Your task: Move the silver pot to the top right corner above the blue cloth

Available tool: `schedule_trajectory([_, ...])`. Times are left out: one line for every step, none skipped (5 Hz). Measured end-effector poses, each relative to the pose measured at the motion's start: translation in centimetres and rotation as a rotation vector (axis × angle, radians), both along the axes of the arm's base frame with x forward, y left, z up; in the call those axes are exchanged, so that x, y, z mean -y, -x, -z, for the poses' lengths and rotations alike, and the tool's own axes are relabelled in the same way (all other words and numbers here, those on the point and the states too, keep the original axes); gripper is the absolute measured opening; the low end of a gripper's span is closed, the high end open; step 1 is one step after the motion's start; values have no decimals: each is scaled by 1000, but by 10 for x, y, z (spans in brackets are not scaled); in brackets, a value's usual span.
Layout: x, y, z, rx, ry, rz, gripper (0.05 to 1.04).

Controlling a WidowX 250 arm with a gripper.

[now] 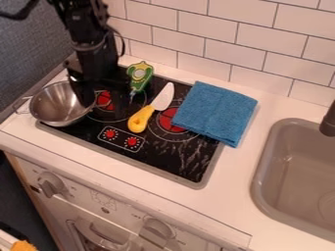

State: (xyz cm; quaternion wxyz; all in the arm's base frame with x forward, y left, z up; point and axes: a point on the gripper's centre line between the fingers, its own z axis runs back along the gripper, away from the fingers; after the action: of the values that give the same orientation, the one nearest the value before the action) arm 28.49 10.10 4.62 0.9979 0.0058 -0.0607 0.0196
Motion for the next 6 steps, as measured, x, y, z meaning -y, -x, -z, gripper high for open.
schedule_trajectory([-4,20,13,-125,42,24,999])
schedule_trajectory([-5,32,12,-193,63,13,999])
schedule_trajectory([-12,35,17,-253,61,-11,1000])
schedule_trajectory([-16,29,12,-254,51,-8,1000])
schedule_trajectory([-18,26,21,-270,49,-19,1000])
schedule_trajectory([-13,0,15,-164,43,-58,999])
